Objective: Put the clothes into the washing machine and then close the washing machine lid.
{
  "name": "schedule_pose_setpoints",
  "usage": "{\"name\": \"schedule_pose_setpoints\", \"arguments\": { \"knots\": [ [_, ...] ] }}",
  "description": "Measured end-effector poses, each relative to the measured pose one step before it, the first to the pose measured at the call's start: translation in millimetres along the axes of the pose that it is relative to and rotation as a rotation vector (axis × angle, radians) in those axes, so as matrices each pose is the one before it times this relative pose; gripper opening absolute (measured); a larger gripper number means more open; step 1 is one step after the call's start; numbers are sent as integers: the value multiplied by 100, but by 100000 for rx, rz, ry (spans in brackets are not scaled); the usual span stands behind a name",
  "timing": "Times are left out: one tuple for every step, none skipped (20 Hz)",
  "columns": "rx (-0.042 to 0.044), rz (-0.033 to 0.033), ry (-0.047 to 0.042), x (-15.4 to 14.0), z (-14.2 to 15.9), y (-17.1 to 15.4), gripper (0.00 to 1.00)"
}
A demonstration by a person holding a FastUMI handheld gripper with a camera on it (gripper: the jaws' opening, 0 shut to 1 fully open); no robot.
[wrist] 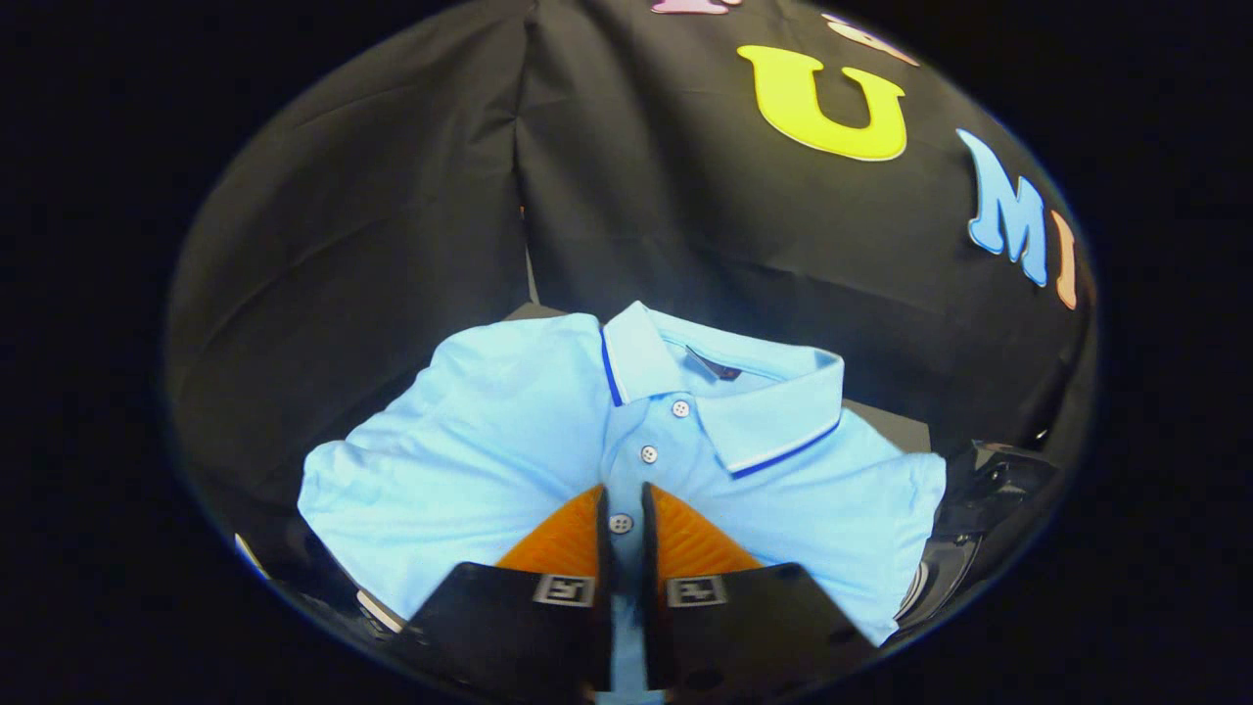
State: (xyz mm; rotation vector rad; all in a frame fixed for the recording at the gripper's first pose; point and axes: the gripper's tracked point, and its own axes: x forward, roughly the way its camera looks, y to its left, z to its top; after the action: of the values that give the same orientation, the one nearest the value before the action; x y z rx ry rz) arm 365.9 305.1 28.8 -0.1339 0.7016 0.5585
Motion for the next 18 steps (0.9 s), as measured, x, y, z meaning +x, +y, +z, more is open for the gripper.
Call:
{"name": "schedule_pose_setpoints", "arguments": {
  "knots": [
    [-2485, 783, 158, -120, -94, 31, 11],
    [24, -284, -486, 162, 107, -30, 11],
    [1664, -116, -1271, -313, 445, -138, 2],
    [2017, 8, -3243, -518, 261, -153, 2],
    [2180, 806, -2460, -411, 296, -109, 2],
    [1543, 988, -2336, -413, -136, 128, 1],
    [1203, 1261, -2526, -546, 331, 119, 1],
    [624, 1011, -3054, -566, 614, -30, 1],
    [119, 609, -2723, -629, 539, -96, 1],
    [-341, 624, -2097, -527, 573, -63, 1],
    [-227, 387, -2403, -528, 440, -157, 1],
    [-403, 463, -1545, -712, 232, -227, 1],
    [-72, 640, -1572, -651, 394, -173, 1],
    [482, 406, -2085, -587, 568, -242, 1],
    [-16, 227, -1195, -717, 331, -185, 1],
    [-38, -226, -1697, -540, 449, -290, 1],
    [249, -488, -2461, -604, 742, -551, 1],
    [-14, -298, -1698, -373, 504, -489, 1]
  ]
}}
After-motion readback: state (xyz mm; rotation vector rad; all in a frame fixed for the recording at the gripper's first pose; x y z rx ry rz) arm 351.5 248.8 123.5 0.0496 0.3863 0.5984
